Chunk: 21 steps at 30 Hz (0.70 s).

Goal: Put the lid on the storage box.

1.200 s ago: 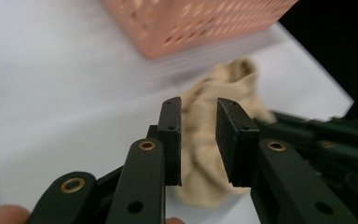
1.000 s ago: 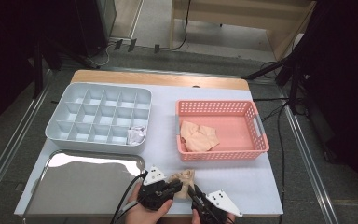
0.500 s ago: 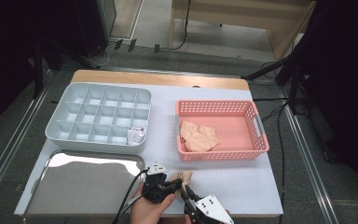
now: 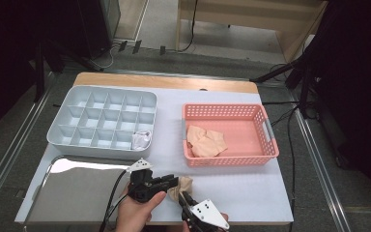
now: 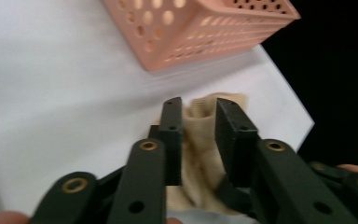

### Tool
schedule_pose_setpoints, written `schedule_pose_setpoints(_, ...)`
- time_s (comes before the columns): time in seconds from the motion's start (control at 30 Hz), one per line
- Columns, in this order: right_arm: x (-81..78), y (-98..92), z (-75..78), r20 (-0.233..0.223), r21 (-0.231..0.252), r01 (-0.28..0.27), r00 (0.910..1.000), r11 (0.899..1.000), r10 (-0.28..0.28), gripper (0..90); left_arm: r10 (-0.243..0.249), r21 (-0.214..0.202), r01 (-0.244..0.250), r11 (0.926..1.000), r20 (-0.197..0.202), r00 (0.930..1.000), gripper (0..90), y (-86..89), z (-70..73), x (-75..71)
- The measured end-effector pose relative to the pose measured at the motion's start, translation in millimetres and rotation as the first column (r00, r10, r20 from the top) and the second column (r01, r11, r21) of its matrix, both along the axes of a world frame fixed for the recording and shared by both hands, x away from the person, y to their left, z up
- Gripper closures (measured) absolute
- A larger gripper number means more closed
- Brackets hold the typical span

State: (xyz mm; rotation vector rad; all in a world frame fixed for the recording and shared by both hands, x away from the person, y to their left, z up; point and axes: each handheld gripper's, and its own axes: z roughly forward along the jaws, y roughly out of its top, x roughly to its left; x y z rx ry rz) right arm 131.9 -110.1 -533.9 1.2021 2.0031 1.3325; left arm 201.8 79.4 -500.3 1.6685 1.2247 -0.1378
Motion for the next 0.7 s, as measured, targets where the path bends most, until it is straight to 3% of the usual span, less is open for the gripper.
schedule_pose_setpoints(0.1, -0.3, 3.8, -1.5, 0.013, -0.009, -0.018, 0.9998, 1.000, 0.018, 78.7, -0.013, 0.082, 0.013, 0.9966, 0.002, 0.9999, 51.3, -12.8, -1.9, 0.2)
schedule_pose_setpoints(0.17, 0.3, 3.7, -1.6, 0.008, 0.003, -0.046, 0.9989, 0.999, 0.046, 77.0, 0.007, 0.102, -0.007, 0.9948, 0.004, 1.0000, 60.0, -14.5, -4.7, 3.4)
schedule_pose_setpoints(0.27, -1.6, -0.8, 0.0, 0.003, 0.024, -0.073, 0.9973, 0.997, 0.073, 72.0, -0.001, 0.075, 0.002, 0.9972, -0.022, 0.9998, 74.1, -11.4, -10.7, 9.9)
schedule_pose_setpoints(0.4, -11.4, -15.7, 7.6, 0.003, 0.074, -0.105, 0.9944, 0.992, 0.105, 73.8, -0.017, 0.062, 0.019, 0.9979, -0.032, 0.9994, 77.6, -7.7, -15.7, 12.0)
schedule_pose_setpoints(0.5, -15.9, -25.0, 14.7, 0.009, 0.128, -0.071, 0.9975, 0.989, 0.070, 78.2, -0.010, 0.047, 0.012, 0.9988, -0.037, 0.9993, 78.7, -5.9, -18.9, 14.4)
schedule_pose_setpoints(0.6, -11.3, -18.5, 12.4, 0.002, 0.099, -0.042, 0.9991, 0.994, 0.042, 80.4, -0.017, 0.057, 0.018, 0.9982, -0.016, 0.9997, 78.8, -8.7, -20.6, 14.0)
schedule_pose_setpoints(0.7, -3.9, -4.7, -0.4, -0.040, 0.037, -0.029, 0.9987, 0.999, 0.030, 81.6, -0.005, 0.095, 0.004, 0.9955, 0.007, 1.0000, 75.8, -10.9, -17.7, 10.4)
